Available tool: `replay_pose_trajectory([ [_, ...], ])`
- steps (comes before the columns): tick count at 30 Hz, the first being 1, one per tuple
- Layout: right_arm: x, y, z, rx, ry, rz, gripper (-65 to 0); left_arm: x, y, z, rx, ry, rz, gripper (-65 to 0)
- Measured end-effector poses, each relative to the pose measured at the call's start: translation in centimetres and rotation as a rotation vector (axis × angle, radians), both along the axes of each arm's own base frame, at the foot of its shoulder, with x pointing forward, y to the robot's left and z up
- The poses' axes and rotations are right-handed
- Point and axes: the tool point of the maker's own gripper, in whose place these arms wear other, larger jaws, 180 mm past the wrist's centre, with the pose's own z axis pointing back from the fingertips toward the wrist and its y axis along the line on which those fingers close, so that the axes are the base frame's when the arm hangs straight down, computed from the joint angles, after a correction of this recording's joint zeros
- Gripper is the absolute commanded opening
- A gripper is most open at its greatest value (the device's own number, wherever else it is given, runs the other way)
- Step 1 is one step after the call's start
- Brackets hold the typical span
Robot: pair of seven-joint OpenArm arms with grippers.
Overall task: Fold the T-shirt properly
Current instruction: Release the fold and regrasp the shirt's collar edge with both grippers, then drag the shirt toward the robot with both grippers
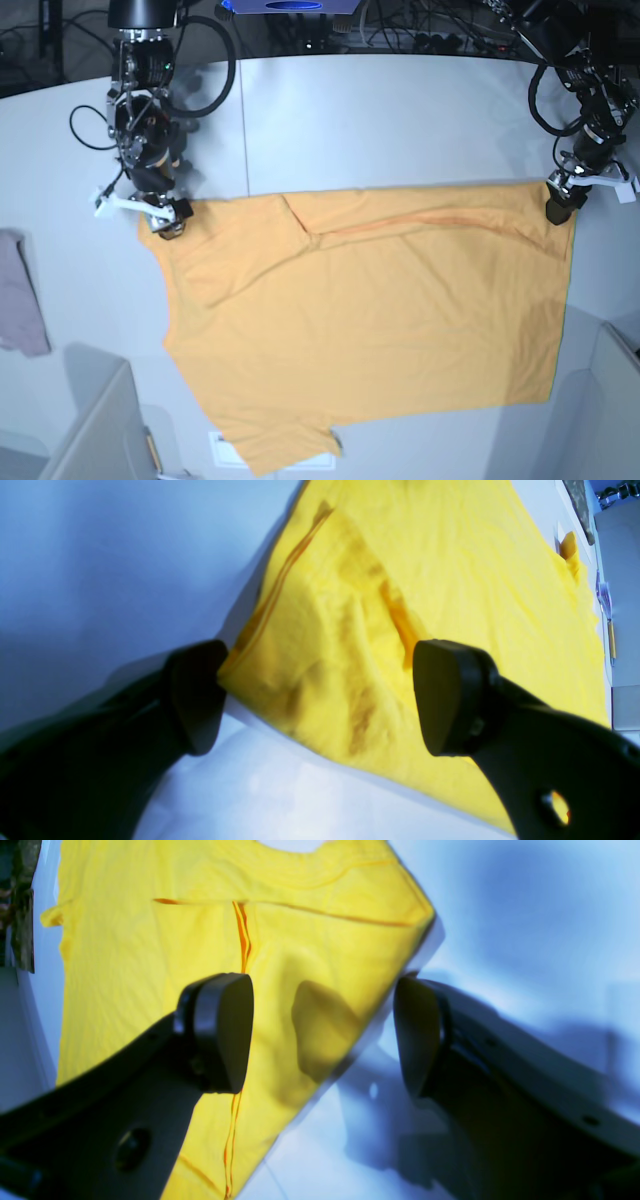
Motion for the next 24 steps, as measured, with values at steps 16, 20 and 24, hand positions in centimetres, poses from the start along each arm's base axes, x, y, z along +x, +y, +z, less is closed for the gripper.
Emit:
replay_pose_trajectory([
  [16,0.2,-0.9,-1.3,-0.015,0.037,-0.020,-65.0,-0.8,-0.9,-1.3,-0.014,0.066,-0.028,-65.0],
  [20,0.3,-0.6,-0.9,-0.002,0.037,-0.016,-65.0,-0.7,-0.7,-1.0,0.010,0.086,-0.049,-65.0],
  [24,0.1,0.4,0.1,0.042,0.043,-0.007,-65.0,0.0,0.2,0.9,0.077,0.088,-0.049,-65.0],
])
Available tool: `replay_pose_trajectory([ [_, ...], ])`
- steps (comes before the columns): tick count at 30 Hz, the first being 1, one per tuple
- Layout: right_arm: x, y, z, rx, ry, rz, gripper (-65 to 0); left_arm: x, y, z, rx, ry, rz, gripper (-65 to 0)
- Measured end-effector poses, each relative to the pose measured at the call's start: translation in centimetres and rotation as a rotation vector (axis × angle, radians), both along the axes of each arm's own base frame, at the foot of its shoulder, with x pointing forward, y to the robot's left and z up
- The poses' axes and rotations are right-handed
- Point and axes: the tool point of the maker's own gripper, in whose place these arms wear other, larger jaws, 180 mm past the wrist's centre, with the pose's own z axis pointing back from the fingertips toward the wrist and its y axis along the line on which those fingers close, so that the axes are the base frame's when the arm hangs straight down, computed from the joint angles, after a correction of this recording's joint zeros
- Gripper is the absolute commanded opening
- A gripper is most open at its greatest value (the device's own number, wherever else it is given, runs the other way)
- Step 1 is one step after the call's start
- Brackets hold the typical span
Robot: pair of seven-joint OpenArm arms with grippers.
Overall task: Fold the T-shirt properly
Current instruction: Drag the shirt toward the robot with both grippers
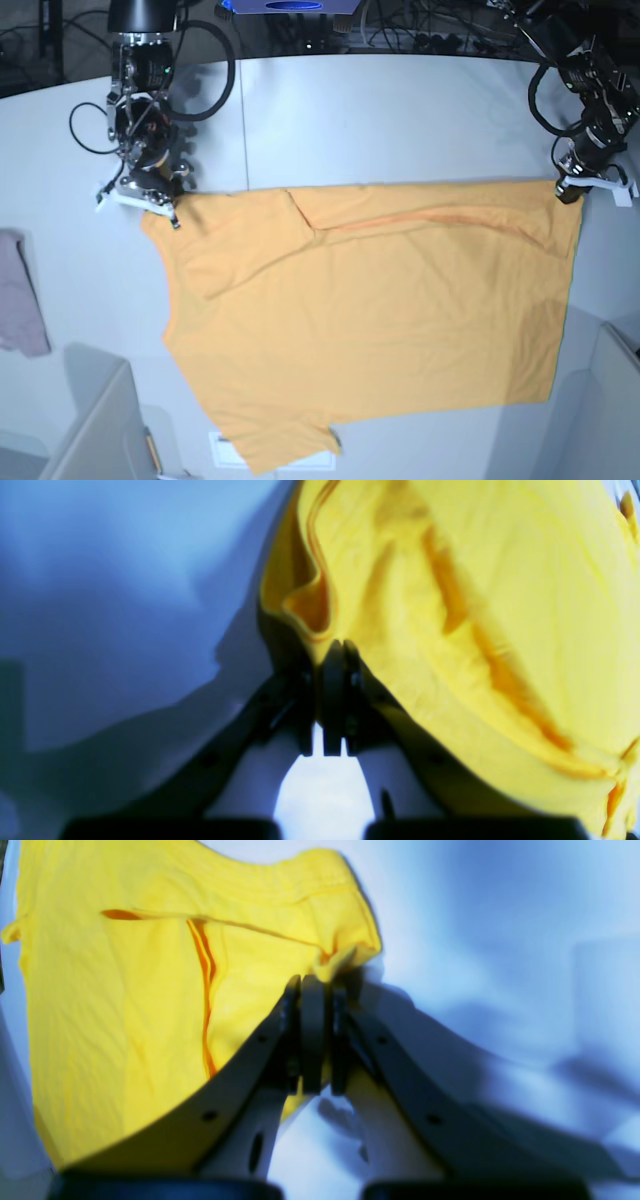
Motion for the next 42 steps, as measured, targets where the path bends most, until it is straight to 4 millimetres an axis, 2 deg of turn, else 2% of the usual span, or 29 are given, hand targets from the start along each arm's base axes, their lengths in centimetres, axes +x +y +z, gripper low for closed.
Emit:
replay_pose_trajectory([
  [2,-0.2,0.3,0.5,0.035,0.026,-0.014,-65.0,0.4,0.7,1.6,0.030,-0.020,0.029,-65.0],
  [4,0.3,-0.2,1.9,0.042,0.015,-0.040,-65.0,0.8,1.1,3.2,0.062,-0.041,0.033,-65.0],
  [7,0.3,-1.1,4.6,0.067,-0.032,-0.059,-65.0,0.3,0.5,3.8,0.060,0.008,-0.019,-65.0],
  [9,-0.7,-1.0,5.1,0.084,-0.025,-0.044,-65.0,-0.8,1.1,4.1,0.048,0.032,-0.004,-65.0],
  [12,-3.1,-0.5,4.0,0.111,0.030,-0.031,-65.0,-3.4,2.6,3.7,0.057,0.089,0.031,-65.0],
  [14,-4.2,-0.6,3.3,0.108,0.059,-0.034,-65.0,-5.2,1.9,2.4,0.069,0.165,-0.003,-65.0],
  [16,-5.0,-1.0,2.9,0.092,0.073,-0.041,-65.0,-6.1,0.2,1.3,0.084,0.228,-0.072,-65.0],
  [17,-5.6,-1.3,2.8,0.077,0.081,-0.045,-65.0,-6.2,-0.7,1.2,0.084,0.232,-0.106,-65.0],
  [19,-6.9,-1.5,2.7,0.066,0.098,-0.045,-65.0,-6.4,-1.3,1.8,0.098,0.212,-0.128,-65.0],
  [22,-8.9,-1.4,2.1,0.063,0.138,-0.043,-65.0,-8.3,-0.5,2.0,0.146,0.259,-0.133,-65.0],
  [25,-10.7,-1.5,1.4,0.059,0.177,-0.040,-65.0,-9.9,-0.6,1.6,0.151,0.299,-0.144,-65.0],
  [29,-11.6,-2.3,1.4,0.014,0.170,0.019,-65.0,-11.7,-0.8,1.6,0.166,0.335,-0.162,-65.0],
  [32,-13.1,-2.0,0.8,0.026,0.204,0.029,-65.0,-13.7,-0.8,1.0,0.164,0.390,-0.167,-65.0],
  [37,-14.3,-2.1,0.5,0.023,0.230,0.029,-65.0,-15.0,-0.8,0.6,0.162,0.420,-0.169,-65.0],
  [42,-15.4,-1.8,0.6,0.021,0.244,0.042,-65.0,-15.3,-0.8,0.6,0.163,0.425,-0.170,-65.0],
])
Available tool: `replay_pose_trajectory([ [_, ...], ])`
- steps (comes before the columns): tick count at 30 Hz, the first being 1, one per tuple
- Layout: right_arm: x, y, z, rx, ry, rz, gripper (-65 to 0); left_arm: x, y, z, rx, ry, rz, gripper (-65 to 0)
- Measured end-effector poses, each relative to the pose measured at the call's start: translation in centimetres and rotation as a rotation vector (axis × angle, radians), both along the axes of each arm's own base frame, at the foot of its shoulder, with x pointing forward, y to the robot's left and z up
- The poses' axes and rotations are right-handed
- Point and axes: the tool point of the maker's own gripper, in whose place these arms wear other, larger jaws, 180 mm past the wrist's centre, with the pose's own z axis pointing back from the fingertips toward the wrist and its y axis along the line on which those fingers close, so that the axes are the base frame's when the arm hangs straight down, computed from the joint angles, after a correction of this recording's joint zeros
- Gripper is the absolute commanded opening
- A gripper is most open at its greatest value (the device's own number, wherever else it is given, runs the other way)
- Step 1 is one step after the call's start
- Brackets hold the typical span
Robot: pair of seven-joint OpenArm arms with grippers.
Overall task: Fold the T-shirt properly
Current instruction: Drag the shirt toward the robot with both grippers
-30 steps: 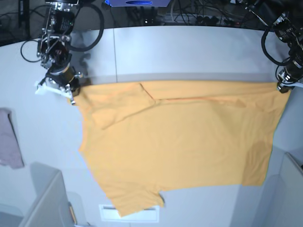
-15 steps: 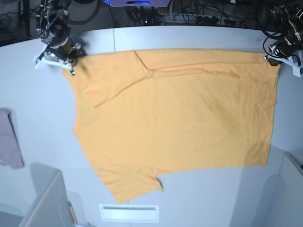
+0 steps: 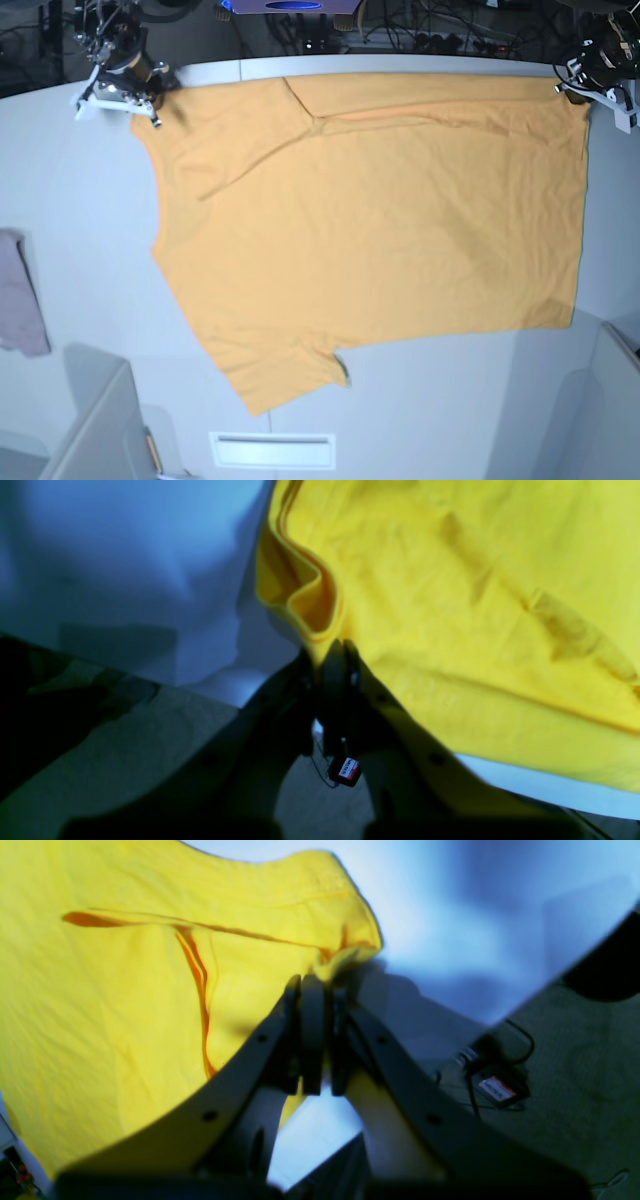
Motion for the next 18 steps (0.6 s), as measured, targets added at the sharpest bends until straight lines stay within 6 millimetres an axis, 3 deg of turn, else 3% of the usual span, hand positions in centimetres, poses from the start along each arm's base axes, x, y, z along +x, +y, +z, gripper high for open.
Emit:
replay_pose_trajectory([
  [4,-0.4,0.1,0.7,-0.007,-0.007,0.009,-65.0,-0.6,0.0,-0.1,0.000,0.013,0.000,-65.0],
  [18,-1.6,0.4,0.3,0.011,0.030,0.021,-65.0,-1.1,0.0,-0.2,0.000,0.026,-0.001,-65.0],
])
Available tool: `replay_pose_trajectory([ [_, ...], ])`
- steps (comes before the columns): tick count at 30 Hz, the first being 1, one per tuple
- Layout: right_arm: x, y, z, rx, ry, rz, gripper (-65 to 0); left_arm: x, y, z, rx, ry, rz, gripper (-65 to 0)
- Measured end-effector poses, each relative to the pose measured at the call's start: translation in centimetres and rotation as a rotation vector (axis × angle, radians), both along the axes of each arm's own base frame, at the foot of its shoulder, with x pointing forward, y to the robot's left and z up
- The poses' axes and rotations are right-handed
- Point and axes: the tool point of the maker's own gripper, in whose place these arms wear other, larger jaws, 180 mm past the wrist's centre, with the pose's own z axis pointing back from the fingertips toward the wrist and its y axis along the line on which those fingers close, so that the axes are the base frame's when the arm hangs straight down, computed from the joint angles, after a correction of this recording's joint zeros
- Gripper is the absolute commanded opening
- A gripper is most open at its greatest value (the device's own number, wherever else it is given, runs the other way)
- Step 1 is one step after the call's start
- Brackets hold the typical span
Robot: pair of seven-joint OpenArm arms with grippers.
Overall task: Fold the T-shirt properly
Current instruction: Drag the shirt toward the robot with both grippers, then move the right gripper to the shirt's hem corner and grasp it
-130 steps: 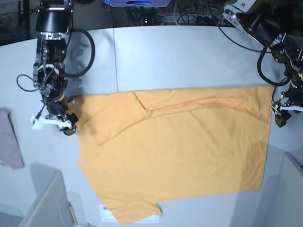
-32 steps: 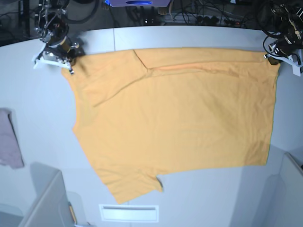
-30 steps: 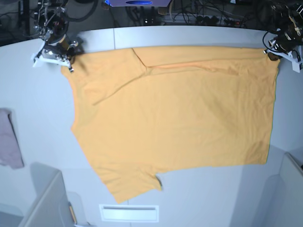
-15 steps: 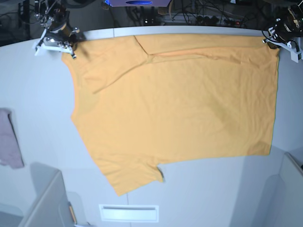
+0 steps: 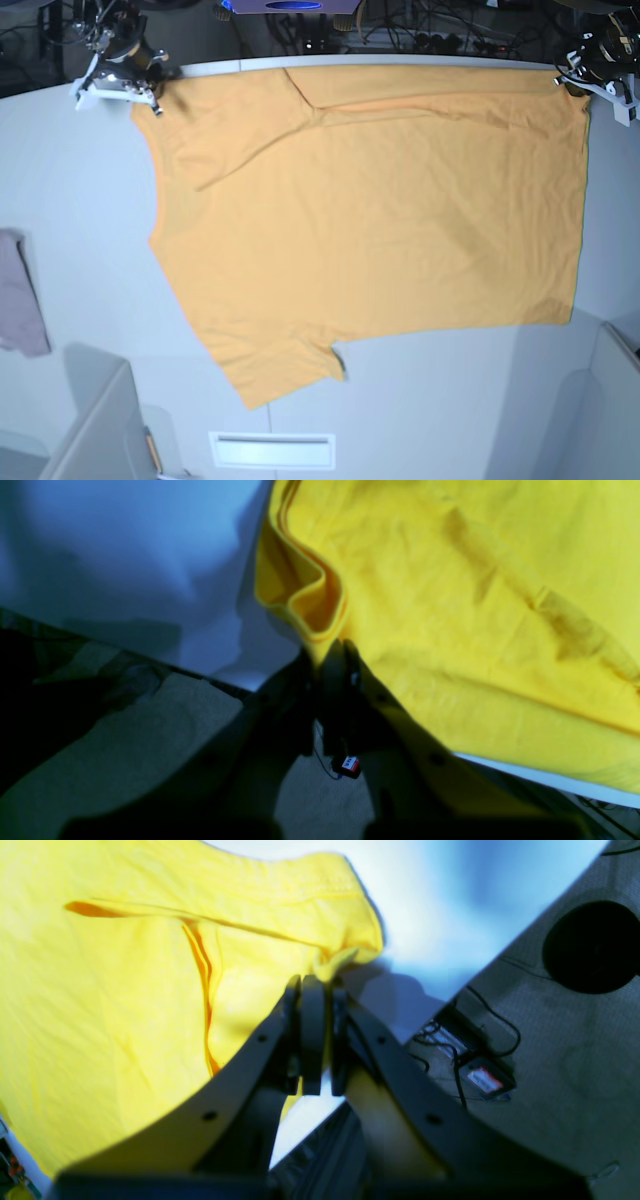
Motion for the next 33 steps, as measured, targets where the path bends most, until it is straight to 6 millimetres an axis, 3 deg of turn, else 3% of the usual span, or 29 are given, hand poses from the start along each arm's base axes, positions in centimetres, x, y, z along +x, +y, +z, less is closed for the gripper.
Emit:
replay_pose_trajectory([
  [11,0.2,0.1,0.0,0.007,0.000,0.003,-65.0,0.0,0.0,0.0,0.000,0.000,0.000,-65.0],
  [13,0.2,0.1,0.0,0.008,0.000,0.003,-55.1,0.0,0.0,0.0,0.000,0.000,0.000,-65.0],
  [15,0.0,0.1,0.0,0.005,0.004,0.000,-42.2,-0.3,0.5,0.3,0.008,-0.006,0.021,-54.3],
  [17,-0.4,0.1,-0.1,0.006,0.011,-0.002,-35.3,-0.8,1.8,1.0,0.026,-0.029,0.073,-42.8],
  [21,-0.8,-0.1,-0.2,0.002,0.018,-0.006,-36.5,-2.2,4.3,2.4,0.082,-0.043,0.155,-24.0],
  [25,-0.7,-1.0,0.1,-0.015,0.012,-0.026,-36.0,-1.8,4.9,3.0,0.090,-0.073,0.176,-19.4],
  [28,0.8,-3.0,1.3,-0.069,-0.042,-0.060,-35.7,-1.3,5.7,3.8,0.106,-0.107,0.202,-19.4],
  [30,2.9,-4.3,2.2,-0.098,-0.089,-0.049,-35.7,-0.5,6.2,4.5,0.126,-0.128,0.202,-19.4],
  [33,7.2,-5.3,3.5,-0.140,-0.171,-0.001,-35.7,2.3,6.1,6.4,0.158,-0.201,0.162,-19.6],
])
